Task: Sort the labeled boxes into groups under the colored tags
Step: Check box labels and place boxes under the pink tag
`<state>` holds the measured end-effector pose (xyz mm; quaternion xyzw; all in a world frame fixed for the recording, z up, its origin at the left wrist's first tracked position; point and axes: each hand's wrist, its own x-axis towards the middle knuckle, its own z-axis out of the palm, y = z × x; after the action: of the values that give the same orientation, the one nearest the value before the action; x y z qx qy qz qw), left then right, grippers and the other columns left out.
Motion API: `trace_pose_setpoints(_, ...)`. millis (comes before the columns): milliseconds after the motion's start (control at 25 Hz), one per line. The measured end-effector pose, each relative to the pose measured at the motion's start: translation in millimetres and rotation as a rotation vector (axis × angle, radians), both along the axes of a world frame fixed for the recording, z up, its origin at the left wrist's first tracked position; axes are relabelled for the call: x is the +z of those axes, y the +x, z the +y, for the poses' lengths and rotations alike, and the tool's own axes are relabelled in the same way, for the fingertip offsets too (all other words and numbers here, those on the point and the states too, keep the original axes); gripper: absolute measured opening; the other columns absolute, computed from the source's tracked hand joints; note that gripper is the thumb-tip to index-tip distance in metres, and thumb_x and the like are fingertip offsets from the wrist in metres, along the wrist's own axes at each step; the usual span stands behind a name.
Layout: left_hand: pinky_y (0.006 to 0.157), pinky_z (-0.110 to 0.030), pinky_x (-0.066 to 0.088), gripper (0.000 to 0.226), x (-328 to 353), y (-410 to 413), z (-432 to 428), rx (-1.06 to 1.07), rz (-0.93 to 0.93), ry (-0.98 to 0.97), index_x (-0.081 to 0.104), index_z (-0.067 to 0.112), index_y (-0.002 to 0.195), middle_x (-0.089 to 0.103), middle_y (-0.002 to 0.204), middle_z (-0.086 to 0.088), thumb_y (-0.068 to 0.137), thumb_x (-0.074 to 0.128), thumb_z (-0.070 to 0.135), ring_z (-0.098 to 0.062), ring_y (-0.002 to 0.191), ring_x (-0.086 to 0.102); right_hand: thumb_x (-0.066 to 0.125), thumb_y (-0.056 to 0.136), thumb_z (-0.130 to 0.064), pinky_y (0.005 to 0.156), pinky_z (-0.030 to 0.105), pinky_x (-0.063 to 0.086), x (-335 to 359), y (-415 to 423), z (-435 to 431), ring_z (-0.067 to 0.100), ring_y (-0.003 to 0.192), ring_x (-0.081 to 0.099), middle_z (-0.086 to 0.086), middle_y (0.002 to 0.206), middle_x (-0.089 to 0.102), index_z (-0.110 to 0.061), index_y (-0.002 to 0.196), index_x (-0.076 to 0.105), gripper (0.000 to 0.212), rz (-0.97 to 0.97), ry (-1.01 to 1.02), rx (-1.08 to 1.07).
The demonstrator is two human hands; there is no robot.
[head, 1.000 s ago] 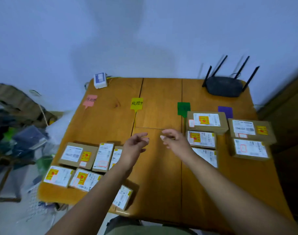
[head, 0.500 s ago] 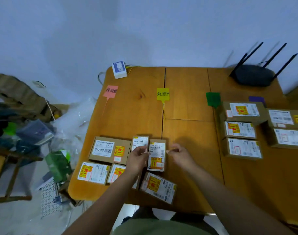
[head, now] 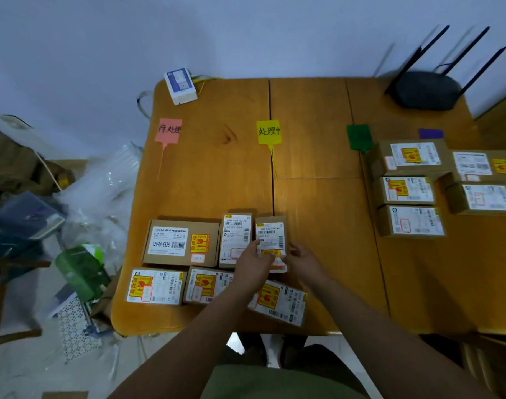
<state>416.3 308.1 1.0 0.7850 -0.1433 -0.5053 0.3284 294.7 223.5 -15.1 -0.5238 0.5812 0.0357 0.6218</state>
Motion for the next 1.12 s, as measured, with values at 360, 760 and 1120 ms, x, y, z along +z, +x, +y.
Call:
trace_pose_setpoints(360, 0.099, -0.037, 0.052, 0.052, 25.4, 2.3, -26.6, 0.211, 0.007, -0.222, 0.054, 0.017, 0.146, 0.068, 0.133, -0.003, 0.096, 0.068, 0.013, -0.02, 0.122, 0.064, 0.06, 0.102, -0.029, 0.09, 0.039, 0.058, 32.0, -6.4, -23.5, 0.017, 0.107, 0.069, 0.003, 0.13, 0.07, -0.021, 0.142, 0.058, 0.041, -0.133, -0.142, -0.166)
trace_pose_setpoints(760, 0.084, -0.038, 0.064, 0.042, 199.9, 56.4, -58.6, 0.368, 0.009, -0.928, 0.067, 0.013, 0.13, 0.078, 0.117, -0.003, 0.091, 0.07, -0.003, -0.017, 0.107, 0.076, 0.068, 0.098, -0.016, 0.086, 0.03, 0.063, 210.8, 32.2, -79.3, 0.012, 0.109, 0.072, -0.005, 0.133, 0.065, -0.032, 0.14, 0.059, 0.046, -0.619, -0.493, -0.167)
trace_pose_setpoints(1120, 0.103, -0.046, 0.055, 0.04, 226.2, 54.2, -55.9, 0.379, 0.008, -1.037, 0.066, 0.012, 0.134, 0.076, 0.123, -0.008, 0.095, 0.069, 0.01, -0.026, 0.119, 0.071, 0.068, 0.099, -0.021, 0.088, 0.029, 0.062, 261.3, 28.1, -74.8, 0.005, 0.11, 0.072, -0.007, 0.133, 0.066, -0.033, 0.142, 0.058, 0.046, -0.752, -0.608, -0.054)
